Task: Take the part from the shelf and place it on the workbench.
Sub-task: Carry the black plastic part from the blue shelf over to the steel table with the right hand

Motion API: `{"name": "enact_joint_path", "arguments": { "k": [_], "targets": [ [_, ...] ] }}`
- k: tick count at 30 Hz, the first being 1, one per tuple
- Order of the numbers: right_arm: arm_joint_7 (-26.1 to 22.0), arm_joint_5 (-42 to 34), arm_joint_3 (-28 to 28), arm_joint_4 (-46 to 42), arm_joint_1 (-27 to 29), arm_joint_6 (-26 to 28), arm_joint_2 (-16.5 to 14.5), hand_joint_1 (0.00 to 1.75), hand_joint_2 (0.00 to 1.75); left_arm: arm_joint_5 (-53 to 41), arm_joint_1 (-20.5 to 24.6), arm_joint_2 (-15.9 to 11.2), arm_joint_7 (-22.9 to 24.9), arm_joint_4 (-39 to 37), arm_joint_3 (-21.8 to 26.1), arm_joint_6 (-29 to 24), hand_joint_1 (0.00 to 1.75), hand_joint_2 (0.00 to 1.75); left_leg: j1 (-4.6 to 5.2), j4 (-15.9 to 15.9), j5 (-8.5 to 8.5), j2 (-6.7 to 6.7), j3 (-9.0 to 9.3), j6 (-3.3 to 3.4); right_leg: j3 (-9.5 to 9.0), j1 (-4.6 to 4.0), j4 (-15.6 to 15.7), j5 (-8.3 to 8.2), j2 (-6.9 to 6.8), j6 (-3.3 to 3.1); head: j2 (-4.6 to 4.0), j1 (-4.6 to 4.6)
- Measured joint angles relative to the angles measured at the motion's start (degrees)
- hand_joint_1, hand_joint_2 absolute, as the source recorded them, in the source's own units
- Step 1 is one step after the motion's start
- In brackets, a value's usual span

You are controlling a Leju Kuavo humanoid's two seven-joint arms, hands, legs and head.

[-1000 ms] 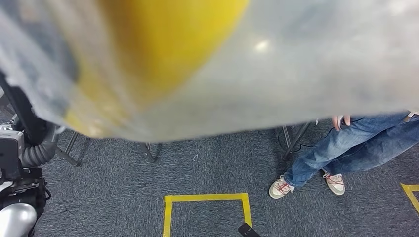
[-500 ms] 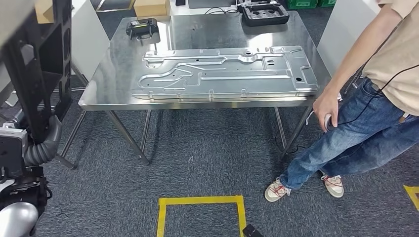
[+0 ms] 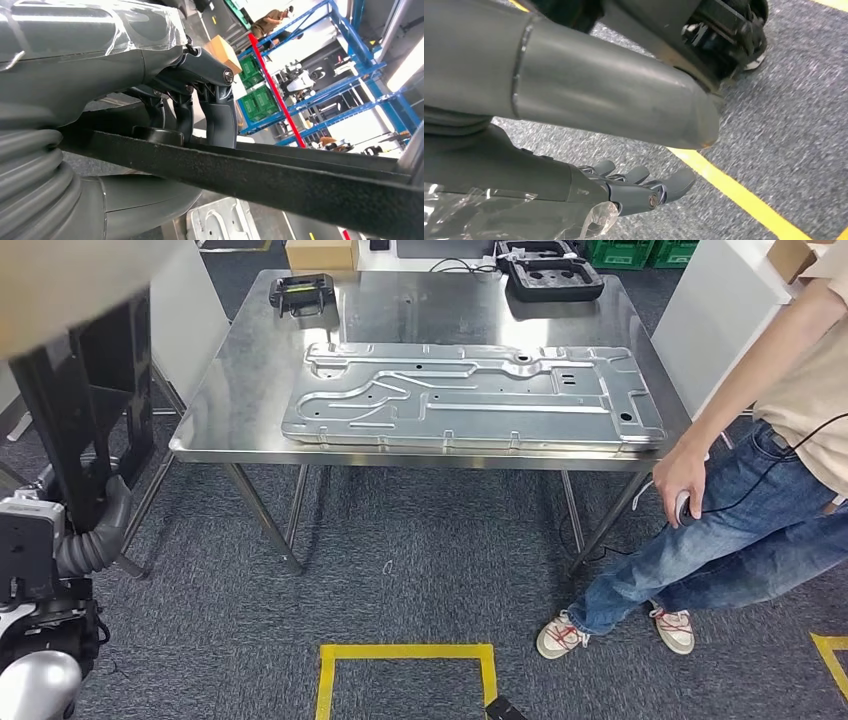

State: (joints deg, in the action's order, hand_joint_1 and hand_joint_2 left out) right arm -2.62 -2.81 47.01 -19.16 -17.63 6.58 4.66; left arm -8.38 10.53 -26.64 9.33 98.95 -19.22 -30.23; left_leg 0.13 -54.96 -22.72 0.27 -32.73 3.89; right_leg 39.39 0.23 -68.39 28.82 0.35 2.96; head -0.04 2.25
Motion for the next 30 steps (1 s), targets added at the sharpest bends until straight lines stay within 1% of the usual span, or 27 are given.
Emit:
{"name": "enact_joint_path", "arguments": {
  "k": [1, 2, 3, 4, 6, 8, 9, 10, 11, 12, 13, 14, 15, 16, 17, 18, 19, 20, 22, 23, 24, 25, 26, 27, 28, 29, 30],
  "targets": [
    [0.0, 0.0, 0.0, 0.0, 0.0, 0.0, 0.1, 0.0, 0.0, 0.0, 0.0, 0.0, 0.0, 0.0, 0.0, 0.0, 1.75, 1.75, 0.0, 0.0, -0.26, 0.08, 0.37, -0.17, -1.9, 0.02, 4.6, -2.53, 0.0, -0.11, 0.0, 0.01],
    [0.0, 0.0, 0.0, 0.0, 0.1, 0.0, 0.2, 0.0, 0.0, 0.0, 0.0, 0.0, 0.0, 0.0, -0.1, 0.1, 1.75, 1.75, 0.04, 0.0, -0.5, 0.12, 0.66, -0.4, -3.69, -0.04, 8.6, -4.35, 0.02, -0.32, 0.0, 0.02],
    [0.0, 0.0, 0.0, 0.0, 0.0, 0.0, 0.2, 0.0, 0.0, 0.0, 0.1, 0.0, 0.0, 0.0, -0.1, 0.1, 1.75, 1.75, 0.12, 0.0, -0.72, 0.13, 0.81, -0.65, -4.9, -0.11, 11.4, -5.42, 0.04, -0.62, 0.0, 0.02],
    [0.0, 0.0, 0.0, 0.0, 0.0, 0.0, 0.2, 0.0, 0.0, -0.1, 0.1, 0.0, 0.0, 0.0, -0.1, 0.1, 1.75, 1.75, 0.18, -0.1, -0.87, 0.11, 0.85, -0.91, -5.44, -0.23, 12.6, -5.69, 0.07, -0.92, 0.0, 0.02],
    [0.0, 0.0, 0.0, 0.1, -0.2, 0.0, 0.3, 0.0, 0.0, -0.1, 0.2, 0.0, 0.0, 0.0, -0.2, 0.2, 1.75, 1.75, 0.23, -0.1, -1.1, 0.09, 0.81, -1.44, -5.46, -0.39, 12.8, -5.54, 0.11, -1.53, 0.0, 0.01],
    [0.0, 0.0, 0.0, 0.1, -0.2, 0.0, 0.3, 0.0, 0.0, -0.2, 0.1, 0.0, 0.0, 0.1, -0.2, 0.2, 1.75, 1.75, 0.16, -0.7, -1.74, 0.05, 0.71, -2.09, -5.86, -0.13, 13.0, -5.39, 0.08, -2.09, 0.0, 0.03],
    [0.0, 0.0, 0.0, 0.1, -0.2, 0.0, 0.3, 0.0, 0.0, -0.3, 0.2, 0.0, 0.0, 0.2, -0.1, 0.2, 1.75, 1.75, 0.07, -2.3, -2.63, 0.03, 0.06, -2.48, -6.15, 0.08, 13.1, -5.3, 0.03, -2.36, 0.0, 0.07],
    [0.0, 0.1, 0.0, 0.1, -0.2, 0.0, 0.3, 0.0, 0.0, -0.3, 0.3, 0.0, 0.0, 0.3, -0.2, 0.2, 1.75, 1.75, -0.08, -5.2, -3.96, -0.01, -1.29, -2.89, -6.39, 0.23, 13.1, -5.17, -0.02, -2.54, 0.0, 0.11],
    [-0.1, 0.1, 0.0, 0.2, -0.2, 0.0, 0.3, 0.0, 0.0, -0.4, 0.3, 0.0, 0.0, 0.3, -0.2, 0.2, 1.75, 1.75, -0.25, -9.0, -5.5, -0.03, -3.25, -3.26, -6.54, 0.25, 13.1, -5.03, -0.05, -2.65, 0.0, 0.16],
    [-0.1, 0.2, 0.0, 0.2, -0.2, 0.0, 0.3, 0.0, 0.0, -0.4, 0.3, 0.0, 0.0, 0.3, -0.2, 0.2, 1.75, 1.75, -0.42, -13.3, -6.91, -0.04, -5.67, -3.53, -6.62, 0.26, 13.1, -4.9, -0.07, -2.67, 0.0, 0.17],
    [-0.1, 0.2, 0.0, 0.2, -0.2, 0.0, 0.2, 0.0, 0.0, -0.4, 0.2, 0.0, 0.0, 0.3, -0.3, 0.2, 1.75, 1.75, -0.54, -16.8, -7.72, -0.04, -7.81, -3.7, -6.7, 0.26, 13.1, -4.75, -0.06, -2.61, 0.0, 0.19],
    [-0.1, 0.3, 0.0, 0.2, -0.2, 0.0, 0.2, 0.0, 0.0, -0.4, 0.1, 0.0, 0.0, 0.3, -0.4, 0.2, 1.75, 1.75, -0.61, -18.2, -7.47, -0.04, -9.1, -3.75, -6.85, 0.27, 13.1, -4.58, -0.05, -2.51, 0.0, 0.19],
    [-0.1, 0.3, 0.0, 0.2, -0.2, 0.0, 0.2, 0.0, 0.0, -0.4, 0.1, 0.0, 0.0, 0.3, -0.5, 0.2, 1.75, 1.75, -0.65, -17.4, -6.16, -0.04, -9.15, -3.71, -7.11, 0.28, 13.1, -4.36, -0.03, -2.36, 0.0, 0.2],
    [-0.2, 0.3, 0.0, 0.2, -0.2, 0.0, 0.1, 0.0, 0.0, -0.4, 0.2, 0.0, 0.0, 0.3, -0.6, 0.2, 1.75, 1.75, -0.67, -14.0, -3.98, -0.06, -7.82, -3.57, -7.48, 0.32, 13.1, -4.11, -0.02, -2.17, 0.0, 0.2],
    [-0.2, 0.3, 0.0, 0.2, -0.2, 0.0, 0.1, 0.0, 0.0, -0.4, 0.2, 0.0, 0.0, 0.3, -0.6, 0.2, 1.75, 1.75, -0.67, -9.2, -1.66, -0.17, -5.72, -3.37, -7.89, 0.36, 13.1, -3.83, -0.03, -1.92, 0.0, 0.2],
    [-0.2, 0.3, 0.0, 0.2, -0.2, 0.0, 0.1, 0.0, 0.0, -0.4, 0.3, 0.0, 0.0, 0.3, -0.6, 0.2, 1.75, 1.75, -0.49, -5.1, -0.15, -0.27, -3.7, -3.08, -8.21, 0.31, 13.2, -3.55, -0.02, -1.62, 0.0, 0.21],
    [-0.2, 0.3, 0.0, 0.2, -0.3, 0.0, 0.2, 0.0, 0.0, -0.4, 0.4, 0.0, 0.0, 0.3, -0.7, 0.3, 1.75, 1.75, -0.35, -2.0, 0.67, -0.33, -2.23, -2.68, -8.44, 0.26, 13.3, -3.31, -0.02, -1.3, 0.0, 0.21],
    [-0.2, 0.3, 0.0, 0.2, -0.4, 0.0, 0.2, 0.0, 0.0, -0.4, 0.4, 0.0, 0.0, 0.3, -0.7, 0.3, 1.75, 1.75, -0.18, -0.7, 0.68, -0.36, -1.54, -2.26, -8.59, 0.21, 13.5, -3.14, -0.03, -0.98, 0.0, 0.21],
    [-0.2, 0.3, 0.0, 0.2, -0.6, -0.1, 0.2, 0.0, 0.0, -0.3, 0.4, 0.0, 0.0, 0.4, -0.7, 0.3, 1.75, 1.75, -0.05, -0.4, 0.33, -0.17, -1.12, -1.33, -8.82, 0.18, 13.3, -3.14, -0.02, -0.34, 0.0, 0.21],
    [-0.2, 0.3, 0.0, 0.2, -0.6, -0.2, 0.2, 0.0, 0.0, -0.3, 0.4, 0.0, 0.0, 0.4, -0.8, 0.3, 1.75, 1.75, -0.04, -0.3, 0.18, -0.12, -0.81, -0.92, -8.88, 0.22, 12.8, -3.02, -0.04, -0.07, 0.0, 0.17],
    [-0.2, 0.3, 0.0, 0.2, -0.6, -0.3, 0.2, 0.0, 0.0, -0.2, 0.4, 0.0, -0.1, 0.4, -0.8, 0.5, 1.75, 1.75, -0.05, -0.3, 0.0, -0.08, -0.42, -0.5, -8.45, 0.25, 11.4, -2.56, -0.06, 0.16, 0.0, 0.14],
    [-0.2, 0.3, 0.0, 0.2, -0.7, -0.4, 0.2, 0.0, 0.0, -0.2, 0.5, 0.0, -0.1, 0.5, -0.8, 0.6, 1.75, 1.75, -0.02, -0.3, -0.19, -0.06, -0.04, -0.1, -7.27, 0.26, 9.1, -1.44, -0.08, 0.3, 0.0, 0.11],
    [-0.2, 0.3, 0.0, 0.2, -0.7, -0.5, 0.1, 0.0, 0.0, -0.1, 0.5, 0.0, -0.2, 0.5, -0.8, 0.8, 1.75, 1.75, 0.07, -0.2, -0.4, -0.07, 0.22, 0.24, -5.36, 0.24, 5.6, 0.05, -0.09, 0.38, 0.0, 0.07],
    [-0.2, 0.3, 0.0, 0.2, -0.8, -0.6, 0.1, 0.0, 0.0, -0.1, 0.5, 0.0, -0.2, 0.5, -0.8, 1.0, 1.75, 1.75, 0.2, -0.2, -0.62, -0.06, 0.42, 0.53, -2.93, 0.21, 1.5, 1.68, -0.09, 0.4, 0.0, 0.06],
    [-0.2, 0.3, 0.0, 0.2, -0.8, -0.7, 0.1, 0.0, 0.0, 0.0, 0.5, 0.0, -0.2, 0.5, -0.8, 1.1, 1.75, 1.75, 0.4, -0.3, -0.88, -0.04, 0.64, 0.76, -0.4, 0.15, -2.2, 2.93, -0.09, 0.35, 0.0, 0.05],
    [-0.2, 0.3, 0.0, 0.2, -0.8, -0.7, 0.0, 0.0, 0.0, 0.1, 0.4, 0.0, -0.2, 0.5, -0.8, 1.2, 1.75, 1.75, 0.63, -0.3, -1.17, 0.01, 0.95, 0.92, 1.42, 0.09, -4.5, 3.29, -0.09, 0.21, 0.0, 0.05],
    [-0.2, 0.3, 0.0, 0.2, -0.8, -0.8, 0.0, 0.0, 0.0, 0.1, 0.4, 0.0, -0.2, 0.5, -0.8, 1.2, 1.75, 1.75, 0.88, -0.3, -1.52, 0.09, 1.39, 1.01, 2.21, -0.04, -4.6, 2.5, -0.09, -0.06, 0.0, 0.06]
  ]
}}
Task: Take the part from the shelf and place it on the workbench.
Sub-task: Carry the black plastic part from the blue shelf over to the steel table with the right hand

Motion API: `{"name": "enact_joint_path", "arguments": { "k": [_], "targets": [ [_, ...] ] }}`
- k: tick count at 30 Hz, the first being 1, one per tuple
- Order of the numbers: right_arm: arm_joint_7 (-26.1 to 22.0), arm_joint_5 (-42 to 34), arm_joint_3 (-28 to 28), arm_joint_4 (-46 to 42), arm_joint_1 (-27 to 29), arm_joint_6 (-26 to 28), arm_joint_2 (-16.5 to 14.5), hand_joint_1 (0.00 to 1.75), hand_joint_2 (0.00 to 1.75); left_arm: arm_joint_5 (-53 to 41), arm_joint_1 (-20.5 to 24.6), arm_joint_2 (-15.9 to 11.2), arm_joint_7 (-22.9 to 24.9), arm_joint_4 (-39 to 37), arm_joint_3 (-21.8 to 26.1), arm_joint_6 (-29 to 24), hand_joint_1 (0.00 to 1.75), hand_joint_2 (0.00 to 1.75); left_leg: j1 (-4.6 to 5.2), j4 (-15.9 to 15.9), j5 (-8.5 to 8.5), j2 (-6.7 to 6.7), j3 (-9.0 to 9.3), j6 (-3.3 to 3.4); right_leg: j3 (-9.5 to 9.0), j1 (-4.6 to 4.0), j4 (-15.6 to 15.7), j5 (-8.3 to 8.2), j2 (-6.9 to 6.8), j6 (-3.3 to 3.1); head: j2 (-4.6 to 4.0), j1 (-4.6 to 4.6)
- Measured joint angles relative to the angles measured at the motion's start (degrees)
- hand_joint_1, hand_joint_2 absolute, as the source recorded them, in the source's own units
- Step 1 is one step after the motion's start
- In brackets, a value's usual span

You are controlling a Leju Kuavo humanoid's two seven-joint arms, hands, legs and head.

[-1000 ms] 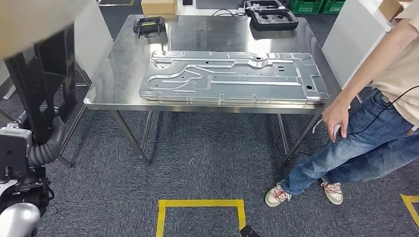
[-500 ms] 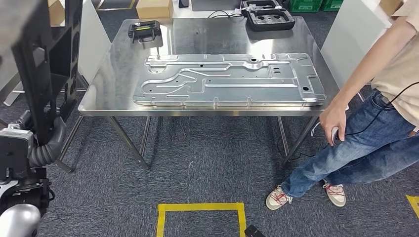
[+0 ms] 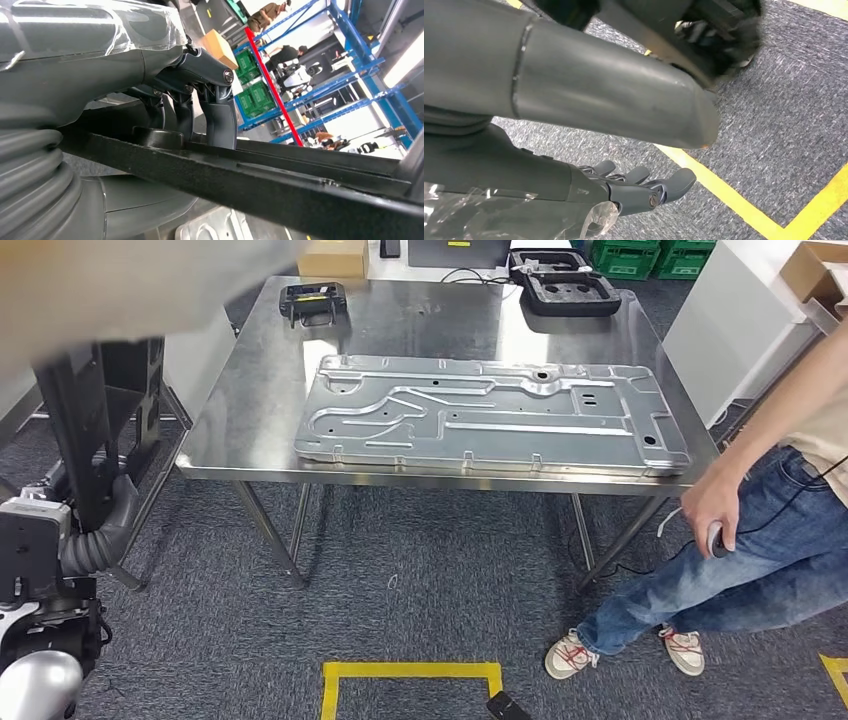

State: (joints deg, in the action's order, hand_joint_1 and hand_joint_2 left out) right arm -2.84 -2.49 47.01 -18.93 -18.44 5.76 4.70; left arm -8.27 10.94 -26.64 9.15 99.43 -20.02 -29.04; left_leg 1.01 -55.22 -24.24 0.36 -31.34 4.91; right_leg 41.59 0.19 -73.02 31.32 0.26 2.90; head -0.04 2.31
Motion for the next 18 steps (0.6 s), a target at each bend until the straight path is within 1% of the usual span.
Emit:
{"name": "enact_joint_path", "arguments": {
  "k": [1, 2, 3, 4, 5, 6, 7, 8, 9, 10, 11, 12, 13, 14, 15, 16, 17, 18],
  "targets": [
    [0.0, 0.0, 0.0, 0.0, 0.0, 0.0, 0.0, 0.0, 0.0, 0.1, 0.0, 0.0, 0.0, 0.0, 0.0, 0.0, 1.75, 1.75, 0.26, 0.0, -0.41, 0.09, 0.57, 0.05, -0.31, -0.19, 2.1, -1.89, 0.01, -0.43, 0.0, 0.01],
    [0.0, 0.0, 0.0, 0.0, 0.0, -0.1, 0.0, 0.0, 0.0, 0.1, 0.0, 0.0, 0.0, 0.0, 0.0, 0.0, 1.75, 1.75, 0.48, 0.0, -0.84, 0.15, 1.21, 0.05, -1.68, -0.47, 6.1, -4.56, 0.01, -0.98, 0.0, 0.01],
    [0.0, 0.0, 0.0, 0.0, 0.0, -0.1, 0.1, 0.0, 0.0, 0.2, 0.0, 0.0, 0.0, 0.0, 0.0, 0.0, 1.75, 1.75, 0.65, 0.0, -1.3, 0.16, 1.84, 0.02, -3.39, -0.88, 10.6, -7.08, 0.0, -1.68, 0.0, 0.02],
    [0.0, 0.0, 0.0, 0.0, -0.1, -0.1, 0.1, 0.0, 0.0, 0.3, 0.1, 0.0, 0.0, 0.0, 0.0, 0.0, 1.75, 1.75, 0.79, 0.1, -1.69, 0.19, 2.29, -0.06, -4.79, -1.24, 14.2, -8.39, -0.05, -2.17, 0.0, 0.07],
    [0.0, 0.0, 0.0, 0.0, -0.3, -0.2, 0.1, 0.0, 0.0, 0.4, 0.2, 0.0, 0.0, 0.0, 0.0, 0.0, 1.75, 1.75, 0.83, 0.2, -2.04, 0.17, 2.56, -0.2, -5.76, -1.53, 16.6, -9.04, -0.09, -2.54, 0.0, 0.13],
    [0.0, 0.0, 0.0, 0.0, -0.4, -0.3, 0.1, 0.0, 0.0, 0.4, 0.2, 0.0, 0.0, 0.0, 0.0, 0.1, 1.75, 1.75, 0.82, 0.1, -2.18, 0.12, 2.75, -0.36, -6.27, -1.73, 17.8, -9.1, -0.1, -2.81, 0.0, 0.16],
    [-0.1, 0.0, 0.0, 0.0, -0.5, -0.5, 0.1, 0.0, 0.0, 0.4, 0.3, 0.0, -0.1, 0.0, 0.0, 0.1, 1.75, 1.75, 0.77, 0.0, -2.14, 0.1, 2.89, -0.56, -6.6, -1.76, 18.2, -8.89, -0.11, -2.92, 0.0, 0.2],
    [-0.1, 0.0, 0.0, 0.1, -0.6, -0.8, -0.1, 0.0, 0.0, 0.5, 0.4, -0.1, -0.1, 0.0, 0.0, 0.3, 1.75, 1.75, 0.77, -0.3, -2.23, 0.03, 2.99, -0.77, -7.19, -1.59, 18.6, -9.17, -0.11, -3.13, 0.0, 0.17],
    [-0.2, 0.0, 0.0, 0.1, -0.6, -1.0, -0.2, 0.0, 0.0, 0.5, 0.5, -0.1, -0.2, 0.1, 0.1, 0.4, 1.75, 1.75, 0.75, -1.3, -2.33, 0.0, 2.9, -1.06, -7.84, -1.36, 18.9, -9.24, -0.16, -3.34, -0.01, 0.2],
    [-0.2, 0.0, 0.0, 0.1, -0.7, -1.3, -0.3, 0.0, 0.0, 0.6, 0.7, -0.2, -0.3, 0.1, 0.1, 0.6, 1.75, 1.75, 0.62, -3.2, -2.67, 0.01, 2.08, -1.46, -8.46, -1.04, 19.1, -9.01, -0.25, -3.48, -0.01, 0.24],
    [-0.3, 0.0, 0.0, 0.1, -0.8, -1.5, -0.4, 0.0, 0.0, 0.6, 0.9, -0.3, -0.5, 0.1, 0.1, 0.8, 1.75, 1.75, 0.39, -6.1, -3.39, 0.0, 0.47, -1.96, -8.98, -0.68, 19.1, -8.78, -0.3, -3.53, -0.01, 0.28],
    [-0.3, 0.0, 0.0, 0.1, -0.8, -1.6, -0.4, 0.0, 0.0, 0.7, 1.0, -0.4, -0.7, 0.1, 0.2, 1.0, 1.75, 1.75, 0.01, -9.6, -4.29, -0.01, -1.67, -2.51, -9.27, -0.44, 19.2, -8.49, -0.31, -3.54, -0.01, 0.34],
    [-0.3, 0.0, 0.0, 0.1, -0.9, -1.8, -0.4, 0.0, 0.0, 0.7, 1.0, -0.4, -0.8, 0.1, 0.2, 1.0, 1.75, 1.75, -0.51, -13.3, -5.64, -0.01, -4.32, -3.11, -9.52, -0.15, 19.2, -8.14, -0.22, -3.42, 0.0, 0.36],
    [-0.3, 0.0, 0.0, 0.1, -0.9, -1.9, -0.4, 0.0, 0.0, 0.7, 0.9, -0.4, -0.9, 0.1, 0.1, 1.1, 1.75, 1.75, -1.02, -15.9, -6.89, -0.03, -6.59, -3.75, -9.83, 0.16, 19.2, -7.76, -0.11, -3.17, 0.0, 0.37],
    [-0.3, 0.0, 0.0, 0.1, -0.9, -1.9, -0.4, 0.0, 0.0, 0.7, 0.8, -0.4, -0.9, 0.1, 0.1, 1.1, 1.75, 1.75, -1.56, -16.8, -7.44, -0.05, -8.05, -4.37, -10.26, 0.53, 19.2, -7.32, 0.0, -2.85, 0.0, 0.38],
    [-0.3, 0.0, 0.0, 0.1, -0.9, -2.0, -0.5, 0.0, 0.0, 0.7, 0.8, -0.4, -0.9, 0.1, 0.1, 1.1, 1.75, 1.75, -2.12, -15.9, -6.93, -0.08, -8.62, -5.02, -10.85, 0.96, 19.1, -6.81, 0.11, -2.41, 0.0, 0.38],
    [-0.3, 0.0, 0.0, 0.1, -0.8, -2.1, -0.6, 0.0, 0.0, 0.7, 0.8, -0.4, -1.0, 0.1, 0.1, 1.1, 1.75, 1.75, -2.64, -12.7, -4.93, -0.14, -7.97, -5.66, -11.56, 1.37, 19.1, -6.27, 0.16, -1.91, 0.0, 0.38],
    [-0.3, 0.0, 0.0, 0.1, -0.8, -2.1, -0.6, 0.0, 0.0, 0.7, 0.8, -0.4, -1.0, 0.1, 0.1, 1.2, 1.75, 1.75, -3.17, -8.4, -1.85, -0.27, -6.73, -6.26, -12.23, 1.68, 19.1, -5.68, 0.2, -1.34, -0.01, 0.4]
  ]
}}
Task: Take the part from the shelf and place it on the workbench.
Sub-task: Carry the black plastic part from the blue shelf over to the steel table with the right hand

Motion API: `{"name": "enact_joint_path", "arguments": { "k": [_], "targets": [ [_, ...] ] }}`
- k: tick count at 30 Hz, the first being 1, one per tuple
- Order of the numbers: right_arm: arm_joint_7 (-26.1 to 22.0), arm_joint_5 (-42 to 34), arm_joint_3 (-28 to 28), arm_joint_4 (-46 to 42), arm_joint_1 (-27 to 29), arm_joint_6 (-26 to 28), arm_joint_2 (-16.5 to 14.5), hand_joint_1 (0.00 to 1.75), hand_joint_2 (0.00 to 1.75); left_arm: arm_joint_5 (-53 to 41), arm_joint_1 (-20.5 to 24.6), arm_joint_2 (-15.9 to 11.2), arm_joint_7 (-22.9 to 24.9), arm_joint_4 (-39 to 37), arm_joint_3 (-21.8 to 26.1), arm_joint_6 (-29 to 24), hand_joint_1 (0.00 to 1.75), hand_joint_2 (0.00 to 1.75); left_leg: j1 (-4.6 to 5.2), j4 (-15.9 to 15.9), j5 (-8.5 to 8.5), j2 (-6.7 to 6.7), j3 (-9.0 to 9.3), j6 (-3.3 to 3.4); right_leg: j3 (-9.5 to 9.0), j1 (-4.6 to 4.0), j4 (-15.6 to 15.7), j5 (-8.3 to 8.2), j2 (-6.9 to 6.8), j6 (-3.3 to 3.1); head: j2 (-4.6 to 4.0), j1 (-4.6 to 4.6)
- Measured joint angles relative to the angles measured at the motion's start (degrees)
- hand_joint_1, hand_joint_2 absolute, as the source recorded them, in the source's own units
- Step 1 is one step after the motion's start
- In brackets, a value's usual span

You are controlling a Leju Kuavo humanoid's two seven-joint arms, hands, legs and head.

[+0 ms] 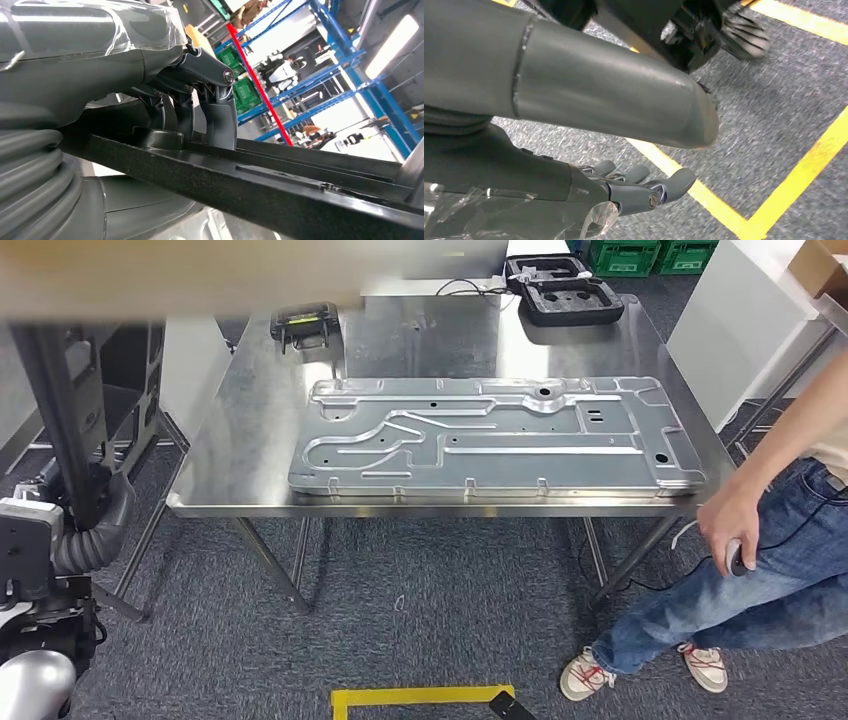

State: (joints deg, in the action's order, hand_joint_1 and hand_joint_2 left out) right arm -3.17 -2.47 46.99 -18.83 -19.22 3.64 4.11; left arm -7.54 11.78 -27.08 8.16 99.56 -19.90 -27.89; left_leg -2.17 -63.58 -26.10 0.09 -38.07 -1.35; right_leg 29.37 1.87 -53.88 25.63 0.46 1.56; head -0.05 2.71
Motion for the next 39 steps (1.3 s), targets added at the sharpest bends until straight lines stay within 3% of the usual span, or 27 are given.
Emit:
{"name": "enact_joint_path", "arguments": {
  "k": [1, 3, 5, 7, 9, 11, 12, 13, 14, 15, 17, 18, 19, 21, 23, 25, 26, 28, 29, 30, 32, 34, 37, 39],
  "targets": [
    [0.0, 0.0, 0.0, 0.0, 0.0, 0.0, 0.0, 0.0, 0.0, 0.0, 0.0, 0.0, 0.0, 0.0, 0.0, 0.0, 1.75, 1.75, -0.27, 4.0, 2.59, -0.2, 1.09, -0.29, -0.61, 0.19, -0.1, 0.59, 0.02, 0.61, 0.0, 0.08],
    [0.0, 0.0, 0.0, 0.1, -0.1, 0.0, 0.0, 0.0, 0.0, 0.1, 0.1, 0.0, -0.1, 0.0, -0.1, 0.2, 1.75, 1.75, -0.33, 8.2, 5.32, -0.48, 2.23, 0.29, -1.21, 0.17, 0.2, 1.48, 0.01, 1.74, 0.0, 0.2],
    [0.0, 0.0, 0.0, 0.1, -0.4, -0.1, 0.1, 0.0, 0.0, 0.3, 0.2, -0.1, -0.2, 0.0, -0.1, 0.5, 1.75, 1.75, -0.15, 8.4, 5.06, -0.31, 2.43, 1.72, -1.67, 0.14, 0.4, 1.65, -0.08, 2.57, 0.01, 0.2],
    [0.1, 0.1, 0.0, 0.1, -0.5, -0.3, 0.1, 0.0, 0.0, 0.4, 0.3, -0.1, -0.6, 0.1, -0.1, 0.8, 1.75, 1.75, -0.13, 8.4, 4.79, -0.08, 3.17, 2.79, -1.11, 0.3, -1.7, 1.49, -0.23, 2.99, 0.0, 0.1],
    [0.1, 0.2, 0.0, 0.1, -0.6, -0.4, 0.1, 0.0, 0.0, 0.6, 0.6, -0.1, -1.0, 0.1, -0.2, 1.1, 1.75, 1.75, 0.13, 8.5, 4.15, -0.02, 4.14, 3.62, 2.84, 0.26, -8.4, 2.46, -0.29, 3.01, 0.0, -0.03],
    [0.2, 0.4, 0.0, 0.1, -0.6, -0.5, 0.1, 0.0, 0.0, 0.8, 0.7, -0.1, -1.2, 0.1, -0.3, 1.6, 1.75, 1.75, 0.69, 8.5, 3.24, -0.01, 5.04, 4.18, 8.43, -0.11, -16.0, 5.58, -0.29, 2.8, 0.01, -0.09],
    [0.3, 0.5, 0.0, 0.1, -0.6, -0.5, 0.0, 0.0, 0.0, 0.8, 0.7, -0.1, -1.3, 0.1, -0.5, 1.8, 1.75, 1.75, 1.05, 8.5, 2.7, 0.06, 5.63, 4.38, 10.42, -0.4, -17.8, 7.04, -0.29, 2.54, 0.01, -0.11],
    [0.4, 0.6, 0.0, 0.1, -0.5, -0.5, 0.0, 0.0, 0.0, 0.8, 0.7, -0.1, -1.5, 0.1, -0.6, 2.0, 1.75, 1.75, 1.44, 8.5, 2.12, 0.17, 6.38, 4.56, 11.48, -0.73, -17.7, 7.61, -0.28, 2.09, 0.01, -0.11],
    [0.4, 0.7, 0.0, 0.1, -0.5, -0.5, 0.0, 0.0, 0.0, 0.9, 0.7, -0.1, -1.7, 0.1, -0.7, 2.2, 1.75, 1.75, 1.81, 8.5, 1.48, 0.28, 7.25, 4.71, 11.55, -1.14, -15.6, 6.75, -0.26, 1.42, 0.01, -0.13],
    [0.4, 0.7, 0.0, 0.1, -0.5, -0.5, 0.0, 0.0, 0.0, 0.9, 0.7, -0.1, -1.9, 0.1, -0.8, 2.4, 1.75, 1.75, 2.12, 8.5, 0.83, 0.38, 8.15, 4.81, 10.84, -1.63, -12.0, 4.38, -0.23, 0.61, 0.01, -0.14],
    [0.5, 0.7, 0.0, 0.2, -0.5, -0.5, 0.2, 0.0, 0.0, 0.9, 0.9, 0.0, -2.1, 0.1, -1.0, 2.8, 1.75, 1.75, 2.56, 8.6, -0.4, 0.48, 9.56, 4.81, 9.01, -2.66, -4.4, -2.22, 0.16, -0.96, 0.01, -0.13],
    [0.5, 0.7, 0.0, 0.2, -0.6, -0.5, 0.2, 0.0, 0.0, 0.9, 1.0, 0.0, -2.1, 0.1, -1.1, 2.9, 1.75, 1.75, 2.69, 8.7, -0.96, 0.54, 9.94, 4.67, 8.39, -3.0, -2.2, -4.44, 0.36, -1.35, 0.01, -0.11],
    [0.5, 0.8, 0.0, 0.2, -0.6, -0.5, 0.3, 0.0, 0.0, 1.0, 1.1, 0.0, -2.1, 0.0, -1.3, 3.1, 1.75, 1.75, 2.76, 8.5, -1.22, 0.63, 10.21, 4.48, 8.03, -3.19, -1.1, -5.54, 0.58, -1.53, 0.01, -0.13],
    [0.6, 0.8, 0.0, 0.2, -0.8, -0.5, 0.2, 0.0, 0.0, 1.0, 1.2, 0.1, -2.3, 0.0, -1.5, 3.4, 1.75, 1.75, 2.82, 8.1, -1.36, 0.74, 10.6, 4.12, 7.25, -3.12, -0.7, -5.11, 0.6, -1.69, 0.01, -0.18],
    [0.6, 0.8, 0.0, 0.2, -0.8, -0.5, 0.0, 0.0, 0.0, 1.1, 1.4, 0.1, -2.7, 0.0, -1.7, 3.8, 1.75, 1.75, 2.74, 5.3, -1.37, 0.61, 9.66, 3.72, 6.07, -2.91, -0.5, -4.54, 0.47, -2.14, 0.0, -0.15],
    [0.6, 0.8, 0.0, 0.2, -0.9, -0.5, 0.0, 0.0, 0.0, 1.3, 1.7, 0.1, -3.0, 0.0, -2.1, 4.1, 1.75, 1.75, 2.42, -1.6, -3.01, 0.42, 5.51, 3.07, 5.04, -2.75, -0.5, -3.83, 0.42, -2.47, 0.0, -0.07],
    [0.6, 0.9, 0.0, 0.2, -0.9, -0.6, 0.1, 0.0, 0.0, 1.4, 1.8, 0.2, -3.1, 0.0, -2.3, 4.3, 1.75, 1.75, 2.23, -5.3, -4.6, 0.38, 2.86, 2.74, 4.67, -2.72, -0.5, -3.39, 0.52, -2.55, 0.01, -0.05],
    [0.6, 0.9, 0.0, 0.2, -0.9, -0.7, 0.0, 0.0, 0.0, 1.5, 1.8, 0.3, -3.2, 0.0, -2.7, 4.8, 1.75, 1.75, 1.93, -9.2, -7.15, 0.33, -1.03, 2.21, 3.72, -2.61, -0.5, -2.45, 0.74, -2.53, 0.01, -0.06],
    [0.6, 0.9, 0.0, 0.2, -0.8, -0.7, 0.0, 0.0, 0.0, 1.6, 1.8, 0.3, -3.2, 0.0, -2.9, 5.0, 1.75, 1.75, 1.83, -8.1, -6.77, 0.31, -1.5, 2.09, 3.02, -2.54, -0.5, -1.9, 0.85, -2.45, 0.01, -0.05],
    [0.6, 0.9, 0.0, 0.2, -0.8, -0.7, 0.0, 0.0, 0.0, 1.6, 1.8, 0.3, -3.3, 0.0, -3.2, 5.1, 1.75, 1.75, 1.75, -5.2, -5.08, 0.28, -1.03, 2.02, 2.21, -2.49, -0.5, -1.32, 0.87, -2.32, 0.01, -0.05],
    [0.6, 0.9, 0.0, 0.2, -0.8, -0.8, -0.2, 0.0, 0.0, 1.7, 1.9, 0.4, -3.4, 0.0, -3.6, 5.2, 1.75, 1.75, 1.76, 3.2, 1.08, 0.17, 1.16, 2.34, 0.53, -2.48, -0.5, -0.08, 0.92, -1.88, 0.01, -0.05],
    [0.6, 0.9, 0.0, 0.2, -0.8, -0.9, -0.3, 0.0, 0.0, 1.7, 2.0, 0.4, -3.6, -0.1, -3.9, 5.4, 1.75, 1.75, 2.06, 8.0, 4.55, 0.11, 2.56, 3.12, -0.31, -2.54, -0.3, 0.87, 0.94, -1.19, 0.01, -0.08],
    [0.6, 1.1, 0.0, 0.3, -1.0, -0.9, -0.2, 0.0, 0.0, 1.4, 2.3, 0.5, -4.1, -0.1, -4.3, 6.4, 1.75, 1.75, 2.07, 8.8, 4.57, 0.23, 3.62, 4.28, -0.53, -2.6, -1.0, 1.22, 0.78, -0.15, 0.01, -0.11],
    [0.6, 1.3, 0.0, 0.3, -1.2, -0.9, -0.1, 0.0, 0.0, 1.0, 2.6, 0.6, -4.4, -0.1, -4.7, 7.1, 1.75, 1.75, 1.77, 9.1, 4.25, 0.23, 4.41, 4.89, 1.48, -2.53, -5.1, 1.42, 0.54, 0.44, 0.01, -0.19]
  ]
}}
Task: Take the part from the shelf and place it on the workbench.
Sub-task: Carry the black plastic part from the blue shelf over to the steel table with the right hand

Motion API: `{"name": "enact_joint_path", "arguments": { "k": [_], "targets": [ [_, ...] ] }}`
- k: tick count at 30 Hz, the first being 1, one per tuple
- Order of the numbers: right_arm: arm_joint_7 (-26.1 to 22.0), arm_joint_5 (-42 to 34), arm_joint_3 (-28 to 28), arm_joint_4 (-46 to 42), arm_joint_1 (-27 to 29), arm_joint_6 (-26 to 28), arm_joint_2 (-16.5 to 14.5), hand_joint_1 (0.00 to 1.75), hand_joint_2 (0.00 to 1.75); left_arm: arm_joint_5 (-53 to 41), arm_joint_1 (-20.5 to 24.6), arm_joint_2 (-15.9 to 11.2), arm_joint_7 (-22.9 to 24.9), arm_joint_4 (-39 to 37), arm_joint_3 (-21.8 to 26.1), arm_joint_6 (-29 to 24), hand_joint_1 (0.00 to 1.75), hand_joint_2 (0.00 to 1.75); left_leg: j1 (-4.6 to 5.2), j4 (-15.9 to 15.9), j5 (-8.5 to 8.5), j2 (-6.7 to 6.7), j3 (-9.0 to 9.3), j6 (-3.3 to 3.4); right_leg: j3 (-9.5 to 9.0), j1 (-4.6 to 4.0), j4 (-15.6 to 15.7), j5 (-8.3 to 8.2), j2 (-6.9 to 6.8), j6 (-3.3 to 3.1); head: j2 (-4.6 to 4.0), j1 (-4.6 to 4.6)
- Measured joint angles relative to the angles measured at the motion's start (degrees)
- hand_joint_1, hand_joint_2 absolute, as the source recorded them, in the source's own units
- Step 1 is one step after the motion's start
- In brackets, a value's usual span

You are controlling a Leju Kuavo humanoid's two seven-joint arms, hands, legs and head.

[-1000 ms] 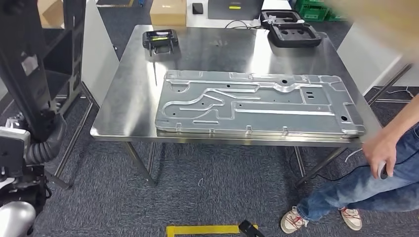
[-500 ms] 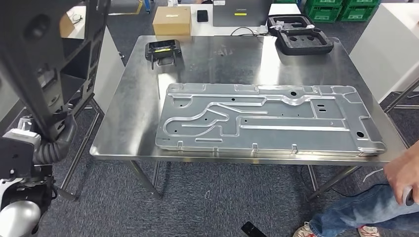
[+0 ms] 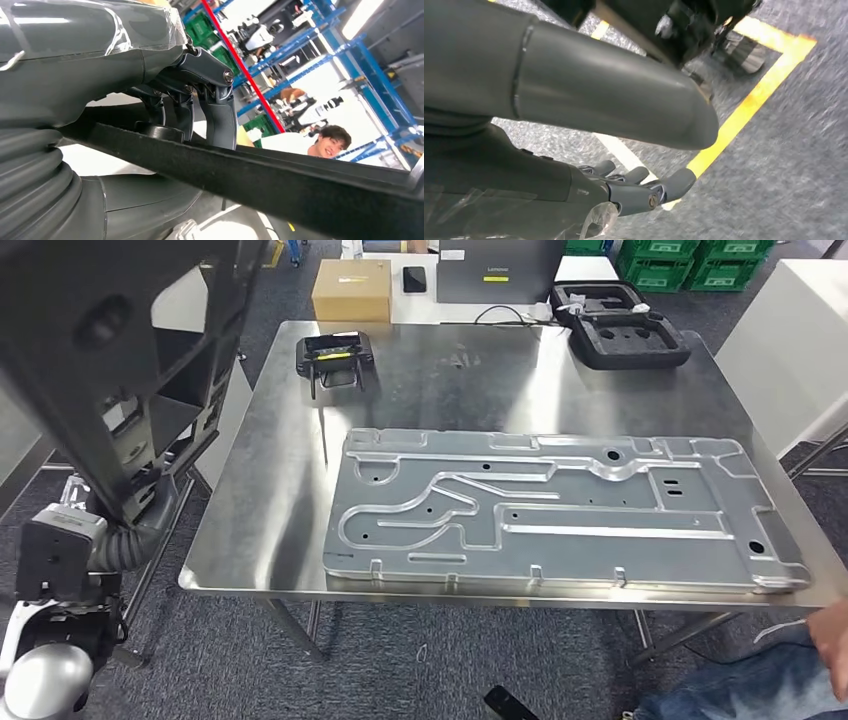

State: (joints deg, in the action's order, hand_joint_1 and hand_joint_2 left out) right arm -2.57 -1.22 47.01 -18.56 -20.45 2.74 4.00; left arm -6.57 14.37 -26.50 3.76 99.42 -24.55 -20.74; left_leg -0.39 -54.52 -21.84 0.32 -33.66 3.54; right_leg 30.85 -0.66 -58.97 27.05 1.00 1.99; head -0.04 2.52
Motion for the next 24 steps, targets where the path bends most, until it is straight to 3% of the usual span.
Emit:
{"name": "enact_joint_path", "arguments": {
  "k": [3, 4, 5, 6, 9, 11, 15, 16, 18, 20, 21, 22, 24],
  "targets": [
    [0.0, 0.1, 0.0, 0.0, -0.1, 0.0, 0.0, 0.0, 0.0, -1.6, 0.3, 0.3, -0.6, 0.0, -0.8, 0.6, 1.75, 1.75, -0.11, 0.1, -0.9, -0.04, 0.9, 0.47, 7.62, 0.46, -11.3, 3.69, -0.31, 0.93, 0.0, -0.1],
    [0.1, 0.2, 0.0, 0.0, -0.1, 0.0, 0.0, 0.0, 0.0, -2.4, 0.3, 0.5, -0.7, 0.0, -1.1, 0.7, 1.75, 1.75, -0.11, 0.1, -1.29, -0.02, 1.32, 0.49, 9.55, 0.6, -13.4, 4.99, -0.38, 1.16, 0.0, -0.11],
    [0.1, 0.3, 0.0, 0.0, 0.0, 0.1, -0.1, 0.0, 0.0, -3.3, 0.3, 0.7, -0.6, -0.1, -1.5, 0.7, 1.75, 1.75, -0.12, 0.1, -1.69, 0.04, 1.86, 0.47, 10.49, 0.71, -13.5, 5.28, -0.44, 1.3, 0.0, -0.1],
    [0.1, 0.4, 0.0, 0.0, 0.0, 0.1, -0.1, 0.0, 0.0, -4.3, 0.4, 0.9, -0.4, -0.1, -1.9, 0.7, 1.75, 1.75, -0.13, 0.1, -2.11, 0.11, 2.47, 0.4, 10.47, 0.78, -11.6, 4.32, -0.47, 1.35, 0.0, -0.1],
    [0.3, 0.6, 0.0, 0.1, -0.1, 0.3, 0.0, 0.0, 0.0, -7.4, 1.3, 1.9, 0.8, -0.4, -3.3, 0.6, 1.75, 1.75, -0.06, 0.1, -3.51, 0.31, 4.26, -0.12, 7.0, 0.75, 0.7, -4.06, -0.51, 0.84, 0.0, -0.12],
    [0.5, 0.7, 0.0, 0.1, -0.4, 0.4, -0.1, 0.0, 0.0, -9.6, 2.5, 2.5, 2.0, -0.6, -4.3, 0.7, 1.75, 1.75, 0.18, 0.1, -4.18, 0.35, 4.81, -0.74, 5.79, 0.55, 4.8, -6.76, -0.5, 0.2, 0.0, -0.12],
    [0.9, 1.1, 0.0, 0.1, -1.3, 0.4, -0.6, 0.0, 0.0, -15.0, 5.1, 3.8, 5.4, -1.1, -6.7, 1.7, 1.75, 1.75, 0.17, -2.0, -5.77, 0.18, 4.48, -1.89, 4.81, 0.69, 5.2, -6.83, -0.46, -1.19, 0.0, -0.05],
    [1.0, 1.4, 0.0, 0.1, -1.5, 0.3, -0.8, 0.0, 0.0, -16.4, 6.1, 4.1, 6.3, -1.4, -7.4, 2.4, 1.75, 1.75, 0.07, -4.5, -7.15, 0.09, 3.19, -2.13, 4.67, 0.71, 5.2, -6.79, -0.46, -1.41, 0.0, -0.03],
    [1.2, 1.9, 0.1, 0.1, -2.0, -0.1, -1.1, 0.0, 0.0, -19.6, 8.4, 5.0, 9.1, -2.3, -9.3, 4.8, 1.75, 1.75, 0.01, -12.4, -10.61, 0.03, -1.14, -2.48, 4.65, 0.5, 5.1, -6.58, -0.51, -1.71, 0.0, 0.0],
    [1.4, 2.4, 0.2, 0.1, -2.4, -0.6, -1.7, 0.0, 0.0, -22.2, 10.8, 6.0, 12.1, -3.6, -11.3, 7.3, 1.75, 1.75, 0.03, -17.2, -11.99, 0.02, -4.49, -2.48, 4.61, 0.23, 5.1, -6.41, -0.51, -1.88, 0.0, 0.01],
    [1.5, 2.6, 0.3, 0.1, -2.6, -0.8, -2.0, 0.0, 0.0, -23.0, 12.0, 6.6, 13.2, -4.4, -12.3, 8.4, 1.75, 1.75, 0.07, -16.3, -10.98, 0.03, -4.6, -2.33, 4.55, 0.14, 5.1, -6.35, -0.45, -1.91, 0.0, 0.01],
    [1.6, 2.8, 0.4, 0.1, -2.8, -1.0, -2.3, 0.0, 0.0, -23.5, 13.3, 7.3, 14.0, -5.1, -13.2, 9.3, 1.75, 1.75, 0.12, -13.2, -8.98, 0.02, -3.68, -2.09, 4.46, 0.08, 5.1, -6.32, -0.37, -1.91, 0.0, 0.01],
    [1.9, 3.3, 0.5, 0.1, -3.3, -1.4, -3.0, 0.0, 0.0, -23.9, 16.2, 8.7, 15.1, -7.1, -14.9, 11.2, 1.75, 1.75, 0.39, -4.6, -4.31, 0.0, -0.59, -1.46, 4.33, 0.0, 5.1, -6.29, -0.27, -1.79, 0.0, 0.01]
  ]
}}
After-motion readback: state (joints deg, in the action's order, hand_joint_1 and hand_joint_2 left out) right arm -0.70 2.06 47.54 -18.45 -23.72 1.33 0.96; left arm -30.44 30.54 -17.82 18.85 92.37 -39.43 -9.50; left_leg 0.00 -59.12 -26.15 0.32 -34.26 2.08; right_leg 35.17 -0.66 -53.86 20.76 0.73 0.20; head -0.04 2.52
